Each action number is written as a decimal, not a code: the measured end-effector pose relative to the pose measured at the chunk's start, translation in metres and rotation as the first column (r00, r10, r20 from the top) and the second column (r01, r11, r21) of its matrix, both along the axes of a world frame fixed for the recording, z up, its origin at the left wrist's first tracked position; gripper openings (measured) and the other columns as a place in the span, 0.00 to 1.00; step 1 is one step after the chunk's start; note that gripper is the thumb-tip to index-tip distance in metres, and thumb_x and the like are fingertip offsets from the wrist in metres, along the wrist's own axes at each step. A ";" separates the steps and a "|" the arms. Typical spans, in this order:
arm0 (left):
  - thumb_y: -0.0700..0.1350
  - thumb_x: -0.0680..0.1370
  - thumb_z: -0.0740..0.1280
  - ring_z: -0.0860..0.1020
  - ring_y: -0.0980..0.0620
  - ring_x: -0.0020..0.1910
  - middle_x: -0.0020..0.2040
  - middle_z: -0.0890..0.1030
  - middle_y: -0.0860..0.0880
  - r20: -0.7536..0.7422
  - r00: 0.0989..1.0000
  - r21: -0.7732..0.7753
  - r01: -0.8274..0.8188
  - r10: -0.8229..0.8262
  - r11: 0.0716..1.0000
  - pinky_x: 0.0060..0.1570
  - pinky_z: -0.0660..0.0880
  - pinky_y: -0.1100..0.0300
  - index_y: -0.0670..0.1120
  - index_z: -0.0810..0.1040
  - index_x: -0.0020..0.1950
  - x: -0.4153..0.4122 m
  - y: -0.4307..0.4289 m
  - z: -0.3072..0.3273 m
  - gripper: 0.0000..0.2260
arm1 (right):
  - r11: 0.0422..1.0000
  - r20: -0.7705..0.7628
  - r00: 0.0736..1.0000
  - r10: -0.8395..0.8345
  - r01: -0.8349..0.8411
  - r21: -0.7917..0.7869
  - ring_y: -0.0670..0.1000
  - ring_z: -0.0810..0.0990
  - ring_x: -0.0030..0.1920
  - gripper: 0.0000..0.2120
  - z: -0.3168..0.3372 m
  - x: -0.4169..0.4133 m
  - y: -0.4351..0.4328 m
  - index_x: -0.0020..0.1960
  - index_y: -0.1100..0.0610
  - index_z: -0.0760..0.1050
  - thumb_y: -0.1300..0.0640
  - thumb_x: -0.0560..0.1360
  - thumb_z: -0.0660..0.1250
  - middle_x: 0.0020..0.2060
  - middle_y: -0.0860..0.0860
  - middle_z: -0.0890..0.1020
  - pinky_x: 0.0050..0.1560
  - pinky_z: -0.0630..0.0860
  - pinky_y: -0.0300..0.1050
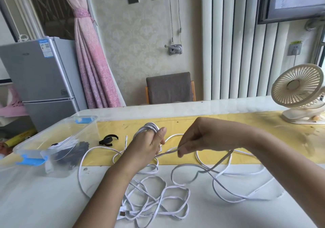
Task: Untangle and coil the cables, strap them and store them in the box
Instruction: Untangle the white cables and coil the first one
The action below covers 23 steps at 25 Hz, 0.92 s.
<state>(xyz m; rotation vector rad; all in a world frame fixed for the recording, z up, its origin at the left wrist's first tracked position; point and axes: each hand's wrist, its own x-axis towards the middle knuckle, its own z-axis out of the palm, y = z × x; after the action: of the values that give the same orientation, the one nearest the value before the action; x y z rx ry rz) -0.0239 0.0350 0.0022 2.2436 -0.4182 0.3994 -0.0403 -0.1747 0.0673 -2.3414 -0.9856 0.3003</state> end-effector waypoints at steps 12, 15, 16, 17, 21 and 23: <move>0.68 0.73 0.57 0.56 0.59 0.15 0.18 0.60 0.53 -0.614 0.414 -0.622 0.270 -0.672 0.735 0.14 0.52 0.69 0.46 0.68 0.27 -0.020 0.000 0.025 0.27 | 0.860 0.244 0.892 -0.381 0.246 0.446 0.49 0.70 0.29 0.05 0.007 0.024 -0.023 0.39 0.51 0.83 0.50 0.70 0.73 0.33 0.59 0.81 0.31 0.65 0.37; 0.63 0.78 0.56 0.57 0.57 0.16 0.21 0.63 0.52 -0.378 0.118 -0.869 0.299 -0.918 0.396 0.16 0.51 0.65 0.47 0.68 0.32 -0.012 0.008 0.025 0.23 | 0.835 0.270 0.865 -0.423 0.257 0.486 0.41 0.70 0.26 0.04 0.000 0.033 -0.028 0.44 0.50 0.83 0.52 0.73 0.69 0.27 0.44 0.78 0.28 0.64 0.30; 0.61 0.80 0.54 0.56 0.57 0.16 0.23 0.64 0.52 -0.274 0.078 -0.909 0.304 -0.959 0.284 0.17 0.51 0.64 0.47 0.68 0.34 -0.011 0.008 0.026 0.22 | 0.832 0.273 0.857 -0.437 0.270 0.484 0.40 0.72 0.28 0.05 -0.003 0.036 -0.029 0.46 0.51 0.83 0.54 0.74 0.69 0.26 0.41 0.78 0.29 0.65 0.29; 0.58 0.81 0.52 0.55 0.56 0.17 0.24 0.65 0.51 -0.175 0.076 -0.937 0.293 -0.982 0.190 0.19 0.53 0.63 0.46 0.69 0.36 -0.010 0.009 0.027 0.21 | 0.832 0.275 0.852 -0.446 0.282 0.477 0.39 0.75 0.31 0.05 -0.009 0.041 -0.029 0.47 0.51 0.83 0.55 0.75 0.68 0.28 0.39 0.79 0.32 0.67 0.28; 0.53 0.82 0.50 0.56 0.58 0.20 0.24 0.62 0.53 0.123 0.207 -0.982 0.165 -0.971 -0.089 0.28 0.60 0.63 0.42 0.72 0.41 -0.008 0.011 0.026 0.20 | 0.884 0.303 0.854 -0.423 0.315 0.346 0.47 0.82 0.42 0.07 -0.038 0.059 -0.026 0.50 0.54 0.84 0.57 0.75 0.69 0.40 0.46 0.85 0.41 0.71 0.31; 0.53 0.81 0.51 0.57 0.59 0.20 0.25 0.61 0.53 0.246 0.260 -0.969 0.052 -0.934 -0.241 0.30 0.60 0.63 0.42 0.71 0.40 -0.007 0.015 0.023 0.18 | 0.911 0.288 0.877 -0.384 0.307 0.276 0.49 0.82 0.46 0.08 -0.051 0.061 -0.023 0.52 0.53 0.83 0.56 0.75 0.68 0.44 0.50 0.86 0.45 0.73 0.37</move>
<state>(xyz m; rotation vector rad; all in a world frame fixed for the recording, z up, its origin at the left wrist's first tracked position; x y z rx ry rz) -0.0306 0.0496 0.0254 0.3609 -0.5796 -0.6951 0.0206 -0.1975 0.0162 -2.3434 -0.6776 -0.3503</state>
